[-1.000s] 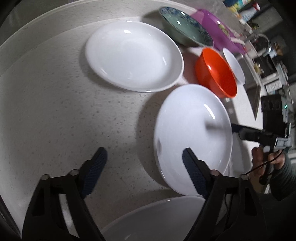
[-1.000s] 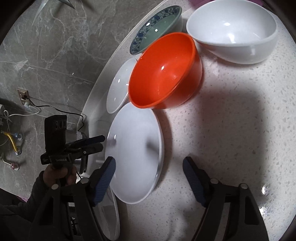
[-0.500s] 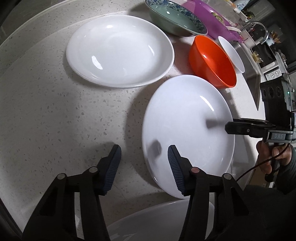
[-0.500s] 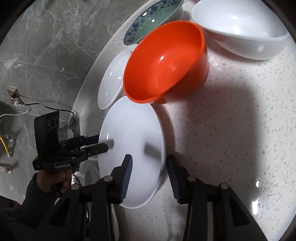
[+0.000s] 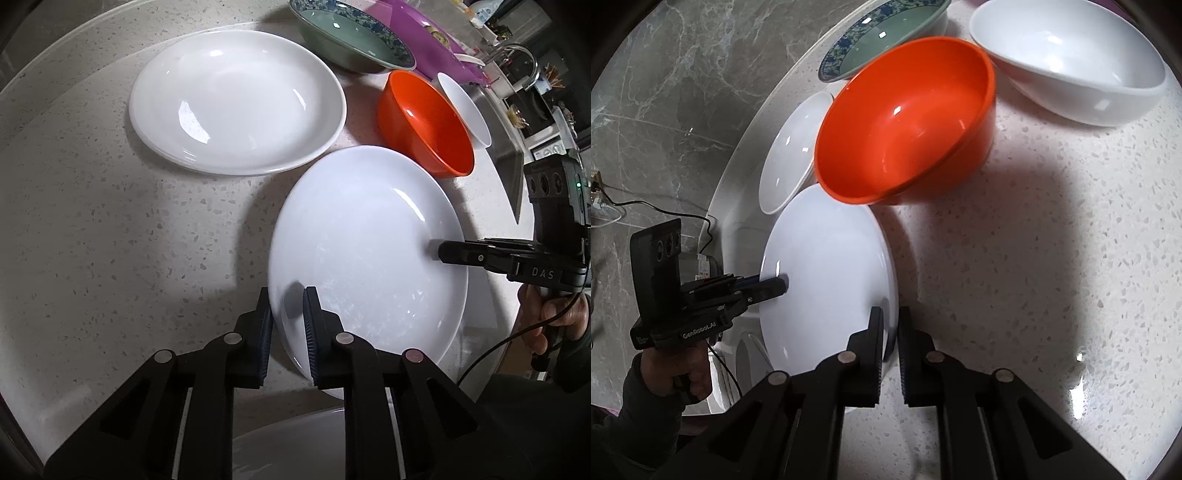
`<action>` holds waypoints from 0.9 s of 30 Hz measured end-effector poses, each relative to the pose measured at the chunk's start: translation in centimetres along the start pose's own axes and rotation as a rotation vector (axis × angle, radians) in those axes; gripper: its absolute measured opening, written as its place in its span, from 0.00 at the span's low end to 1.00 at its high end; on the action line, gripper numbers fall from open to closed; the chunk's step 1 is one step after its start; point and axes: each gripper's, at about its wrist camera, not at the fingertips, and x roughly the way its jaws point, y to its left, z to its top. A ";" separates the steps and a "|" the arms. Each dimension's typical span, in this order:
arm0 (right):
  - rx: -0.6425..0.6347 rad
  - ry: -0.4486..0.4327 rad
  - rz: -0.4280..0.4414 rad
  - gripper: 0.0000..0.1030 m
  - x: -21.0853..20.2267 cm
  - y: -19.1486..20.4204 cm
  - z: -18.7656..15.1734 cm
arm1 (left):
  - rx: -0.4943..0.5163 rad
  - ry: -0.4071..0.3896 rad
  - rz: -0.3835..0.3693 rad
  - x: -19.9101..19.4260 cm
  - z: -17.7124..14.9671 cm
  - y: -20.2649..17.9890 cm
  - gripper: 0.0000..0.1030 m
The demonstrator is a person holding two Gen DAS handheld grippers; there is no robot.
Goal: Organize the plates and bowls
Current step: 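Carry the plate with both grippers and lower it onto the other flat white plate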
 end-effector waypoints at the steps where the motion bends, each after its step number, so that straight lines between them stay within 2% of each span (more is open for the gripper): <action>1: 0.003 0.001 0.000 0.09 -0.1 -0.1 0.0 | -0.002 -0.002 -0.001 -0.1 0.0 0.0 0.14; 10: 0.017 -0.003 -0.004 0.09 -1.1 0.3 -0.7 | -0.014 -0.025 -0.020 -2.0 0.1 -0.2 0.14; 15: 0.008 -0.019 0.002 0.10 -2.8 1.0 -1.3 | -0.026 -0.052 -0.031 -4.1 -1.1 -1.0 0.14; 22: -0.072 -0.015 0.025 0.10 -4.4 3.7 -2.3 | -0.089 -0.096 -0.006 -7.6 -5.6 -0.9 0.14; 27: -0.159 0.027 0.053 0.10 -3.7 7.1 -3.0 | -0.191 -0.151 0.021 -11.1 -10.4 0.8 0.14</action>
